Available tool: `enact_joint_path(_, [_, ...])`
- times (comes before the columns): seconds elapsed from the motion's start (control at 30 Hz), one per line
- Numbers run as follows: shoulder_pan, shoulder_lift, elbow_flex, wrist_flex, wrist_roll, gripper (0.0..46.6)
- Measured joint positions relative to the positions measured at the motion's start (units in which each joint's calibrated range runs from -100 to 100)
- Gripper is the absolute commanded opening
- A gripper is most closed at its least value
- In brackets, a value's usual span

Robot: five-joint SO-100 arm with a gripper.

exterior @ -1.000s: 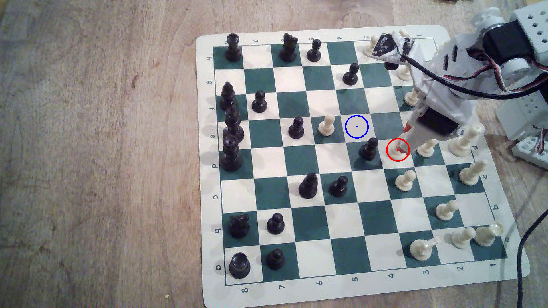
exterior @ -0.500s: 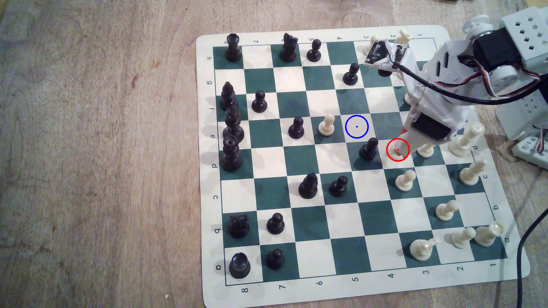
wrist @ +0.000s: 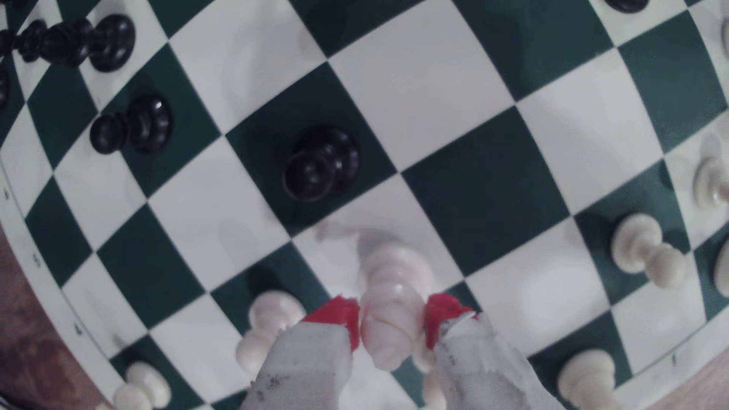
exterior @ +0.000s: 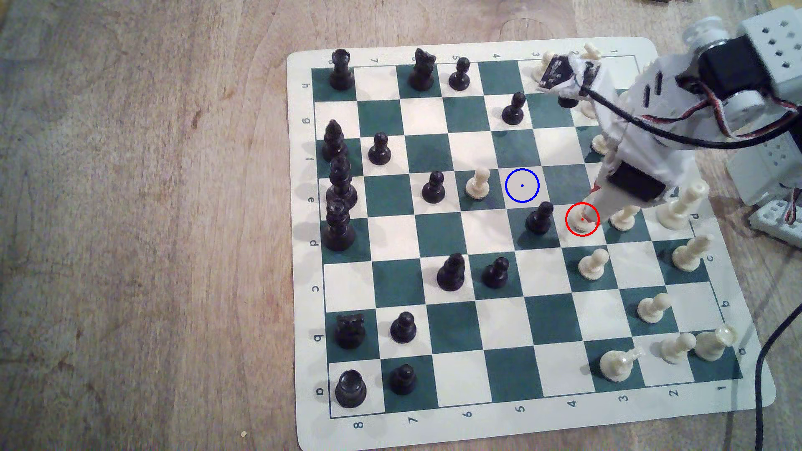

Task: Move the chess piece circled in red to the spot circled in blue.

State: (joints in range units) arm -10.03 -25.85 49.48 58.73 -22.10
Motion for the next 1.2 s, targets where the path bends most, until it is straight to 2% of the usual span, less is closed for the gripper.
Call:
enact_joint_path(0.2, [0.7, -5.9, -6.0, 8.2, 0.7, 0.2])
enact_joint_path(0.4, [2.1, -6.4, -13.6, 12.8, 1.3, 0.2])
enact_joint_path(0.73, [5.5, 4.3, -26.2, 13.5, 3.0, 0.2])
enact_joint_path(0.93, [8.1, 10.6, -27.4, 10.5, 4.5, 0.2])
enact_joint_path(1.2, [9.5, 15.8, -27.5, 7.7, 4.8, 0.2])
